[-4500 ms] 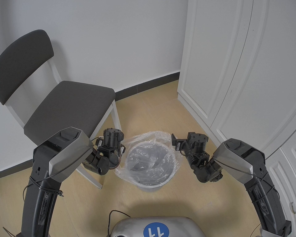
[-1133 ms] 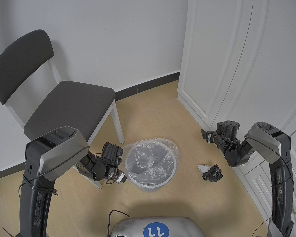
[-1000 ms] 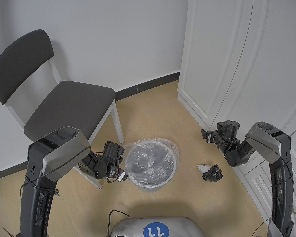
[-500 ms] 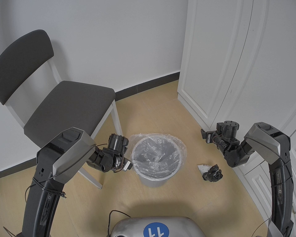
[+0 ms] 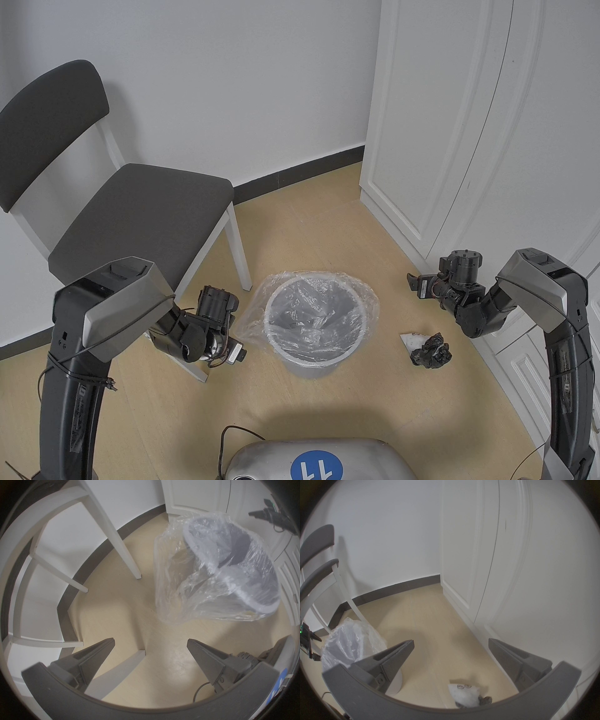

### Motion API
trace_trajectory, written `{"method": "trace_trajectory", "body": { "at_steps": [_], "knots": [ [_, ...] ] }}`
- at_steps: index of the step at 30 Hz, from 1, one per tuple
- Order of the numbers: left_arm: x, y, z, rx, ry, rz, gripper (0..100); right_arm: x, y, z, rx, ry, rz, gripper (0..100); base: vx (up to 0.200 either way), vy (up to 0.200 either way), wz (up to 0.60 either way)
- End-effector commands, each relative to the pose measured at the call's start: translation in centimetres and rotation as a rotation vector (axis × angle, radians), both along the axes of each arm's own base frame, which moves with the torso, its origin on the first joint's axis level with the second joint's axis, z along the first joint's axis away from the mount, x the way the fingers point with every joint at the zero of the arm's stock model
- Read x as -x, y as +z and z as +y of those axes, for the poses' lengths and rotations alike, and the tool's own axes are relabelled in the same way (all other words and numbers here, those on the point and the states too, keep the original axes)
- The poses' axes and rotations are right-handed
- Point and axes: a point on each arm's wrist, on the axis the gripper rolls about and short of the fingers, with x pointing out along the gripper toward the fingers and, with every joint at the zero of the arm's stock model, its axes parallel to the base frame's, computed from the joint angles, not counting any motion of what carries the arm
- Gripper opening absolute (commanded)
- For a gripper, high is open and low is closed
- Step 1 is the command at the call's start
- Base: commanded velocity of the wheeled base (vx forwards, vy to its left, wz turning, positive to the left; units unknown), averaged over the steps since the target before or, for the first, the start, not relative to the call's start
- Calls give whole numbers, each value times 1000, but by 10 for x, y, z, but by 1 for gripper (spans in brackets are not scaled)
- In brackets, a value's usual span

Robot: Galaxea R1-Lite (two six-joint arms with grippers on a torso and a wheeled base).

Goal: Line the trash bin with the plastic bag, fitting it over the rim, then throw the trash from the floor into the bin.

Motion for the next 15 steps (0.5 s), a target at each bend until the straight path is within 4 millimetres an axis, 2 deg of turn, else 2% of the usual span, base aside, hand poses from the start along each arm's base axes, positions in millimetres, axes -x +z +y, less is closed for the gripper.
{"method": "trace_trajectory", "body": {
  "at_steps": [1,4,7,10,11,15],
  "knots": [
    [20,43,11,93,9,-104,100,-4,4,-2,-84,-7,58,100,0,0,0],
    [21,59,8,179,-57,-137,100,-6,-1,-2,-91,-9,79,100,0,0,0],
    [13,63,4,199,-70,-169,100,-6,-3,-2,-90,-10,85,100,0,0,0],
    [9,63,2,205,-73,-180,100,-6,-5,-2,-89,-10,88,100,0,0,0],
    [-8,56,-4,205,-63,-205,100,-8,-10,-1,-89,-10,91,100,0,0,0],
    [-24,47,-6,191,-35,-226,100,-9,-14,-2,-88,-12,97,100,0,0,0]
  ]
}}
